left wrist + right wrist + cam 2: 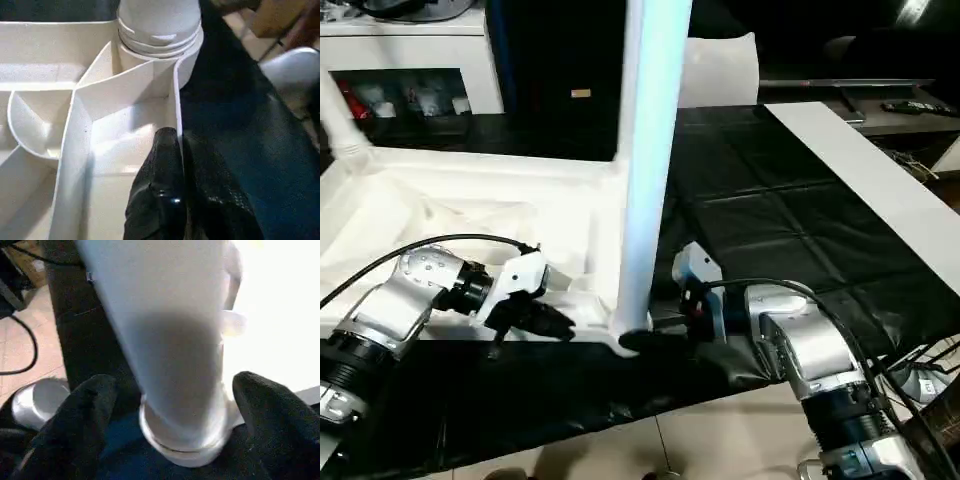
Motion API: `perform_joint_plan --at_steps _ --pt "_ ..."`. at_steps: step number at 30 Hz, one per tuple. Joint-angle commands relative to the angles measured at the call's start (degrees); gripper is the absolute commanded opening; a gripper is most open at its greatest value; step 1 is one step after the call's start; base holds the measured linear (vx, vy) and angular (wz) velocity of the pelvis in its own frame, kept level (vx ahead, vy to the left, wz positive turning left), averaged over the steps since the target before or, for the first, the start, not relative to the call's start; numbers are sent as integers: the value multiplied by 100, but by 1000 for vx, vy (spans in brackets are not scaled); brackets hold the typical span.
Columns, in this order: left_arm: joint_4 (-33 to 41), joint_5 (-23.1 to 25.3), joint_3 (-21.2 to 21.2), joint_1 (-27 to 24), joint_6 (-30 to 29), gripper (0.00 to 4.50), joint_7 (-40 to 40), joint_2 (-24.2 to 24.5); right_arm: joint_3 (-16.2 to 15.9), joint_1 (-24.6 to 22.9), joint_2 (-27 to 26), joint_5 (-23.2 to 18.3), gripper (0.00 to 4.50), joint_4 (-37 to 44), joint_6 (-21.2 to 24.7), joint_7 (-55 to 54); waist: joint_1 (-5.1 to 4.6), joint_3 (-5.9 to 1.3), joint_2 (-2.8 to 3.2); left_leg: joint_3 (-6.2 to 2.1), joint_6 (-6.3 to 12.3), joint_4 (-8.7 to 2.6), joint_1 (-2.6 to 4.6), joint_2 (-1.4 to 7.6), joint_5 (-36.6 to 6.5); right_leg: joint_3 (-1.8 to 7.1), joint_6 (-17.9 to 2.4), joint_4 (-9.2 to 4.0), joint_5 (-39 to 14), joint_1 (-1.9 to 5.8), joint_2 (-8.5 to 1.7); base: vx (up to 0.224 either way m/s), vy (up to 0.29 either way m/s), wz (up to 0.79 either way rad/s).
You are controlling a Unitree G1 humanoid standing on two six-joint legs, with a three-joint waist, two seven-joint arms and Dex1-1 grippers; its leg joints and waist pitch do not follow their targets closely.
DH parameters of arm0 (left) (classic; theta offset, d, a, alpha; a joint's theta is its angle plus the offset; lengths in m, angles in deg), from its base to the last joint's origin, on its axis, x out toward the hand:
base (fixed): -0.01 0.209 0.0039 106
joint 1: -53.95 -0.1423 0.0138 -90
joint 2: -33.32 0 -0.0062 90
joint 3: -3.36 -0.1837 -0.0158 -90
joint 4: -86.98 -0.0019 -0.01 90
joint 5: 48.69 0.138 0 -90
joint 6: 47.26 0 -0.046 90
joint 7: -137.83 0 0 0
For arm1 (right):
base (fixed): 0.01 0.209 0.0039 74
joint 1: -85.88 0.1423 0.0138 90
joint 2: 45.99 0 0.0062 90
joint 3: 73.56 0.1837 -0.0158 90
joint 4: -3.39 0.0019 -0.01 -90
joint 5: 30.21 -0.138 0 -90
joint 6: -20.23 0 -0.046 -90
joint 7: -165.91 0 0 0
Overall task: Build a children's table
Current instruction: Rotate leg to tighten
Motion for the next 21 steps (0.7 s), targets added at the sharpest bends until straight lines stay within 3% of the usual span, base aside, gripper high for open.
perform_joint_plan --at_steps 1,4,11,16,21 --pt "36 -95 -205 255 283 0 -399 -45 -96 163 104 -90 374 -59 -58 238 -21 -385 13 57 334 -384 -5 124 -737 317 -882 -383 -1620 379 -371 0 0 0" --pt "-19 -89 -242 290 344 0 -510 -33 -133 176 123 -135 350 -41 -44 380 -2 -381 17 58 307 -382 -1 126 -806 307 -829 -400 -1798 366 -367 0 0 0" --pt "-140 -68 -277 345 460 0 -644 -9 -164 207 104 -190 306 -72 -39 515 11 -392 6 54 270 -381 -11 131 -761 309 -906 -360 -1590 380 -366 0 0 0" --pt "-234 -81 -322 389 523 0 -654 9 -207 208 85 -247 240 -66 9 573 18 -390 10 56 264 -379 -13 126 -757 308 -876 -371 -1664 378 -367 0 0 0" --pt "-252 -85 -337 378 535 0 -654 19 -210 175 62 -283 211 -46 50 593 22 -384 3 56 232 -378 -10 119 -830 305 -803 -393 -1866 371 -368 0 0 0"
